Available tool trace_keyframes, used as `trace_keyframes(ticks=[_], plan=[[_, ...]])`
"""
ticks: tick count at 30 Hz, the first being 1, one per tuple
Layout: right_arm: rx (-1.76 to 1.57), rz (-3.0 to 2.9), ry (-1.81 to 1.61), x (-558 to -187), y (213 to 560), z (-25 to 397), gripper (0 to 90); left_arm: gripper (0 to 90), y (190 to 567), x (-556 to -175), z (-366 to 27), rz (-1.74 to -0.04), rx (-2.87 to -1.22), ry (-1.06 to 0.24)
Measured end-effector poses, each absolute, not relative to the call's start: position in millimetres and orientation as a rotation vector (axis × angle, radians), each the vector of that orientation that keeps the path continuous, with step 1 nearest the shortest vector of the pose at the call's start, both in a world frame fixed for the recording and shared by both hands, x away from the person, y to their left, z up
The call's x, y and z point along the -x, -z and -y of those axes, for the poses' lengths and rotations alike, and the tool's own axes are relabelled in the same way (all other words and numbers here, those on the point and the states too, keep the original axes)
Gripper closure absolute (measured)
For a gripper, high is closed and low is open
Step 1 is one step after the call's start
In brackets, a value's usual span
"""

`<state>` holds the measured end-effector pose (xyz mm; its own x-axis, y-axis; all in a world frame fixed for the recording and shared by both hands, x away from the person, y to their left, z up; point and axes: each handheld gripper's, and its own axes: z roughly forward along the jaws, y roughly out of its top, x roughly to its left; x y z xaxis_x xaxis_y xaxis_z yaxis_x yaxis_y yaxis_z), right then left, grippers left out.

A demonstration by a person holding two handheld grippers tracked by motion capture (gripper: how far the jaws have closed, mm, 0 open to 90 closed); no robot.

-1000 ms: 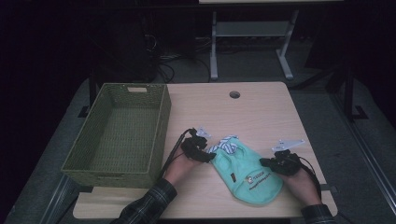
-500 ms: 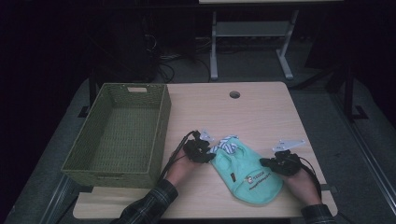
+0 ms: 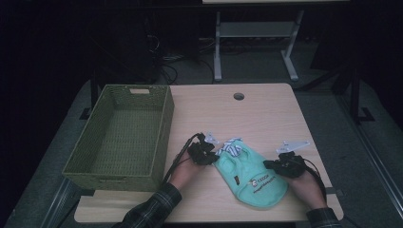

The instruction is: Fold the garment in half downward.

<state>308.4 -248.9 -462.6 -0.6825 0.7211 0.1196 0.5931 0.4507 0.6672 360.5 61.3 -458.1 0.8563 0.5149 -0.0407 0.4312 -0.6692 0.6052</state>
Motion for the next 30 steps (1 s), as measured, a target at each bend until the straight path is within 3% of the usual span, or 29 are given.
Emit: trace_keyframes(ticks=[9, 17, 30], plan=[[-1.07, -2.522, -1.167, -305, 451, 225, 89.6, 81.8, 458, -360, -61, -0.688, -2.403, -0.179], [-1.026, -2.596, -1.17, -309, 461, 196, 89.7, 81.8, 459, -363, -63, -0.701, -2.387, -0.158], [-1.007, -2.622, -1.109, -310, 469, 189, 89.9, 82.2, 450, -369, -67, -0.742, -2.315, -0.085]])
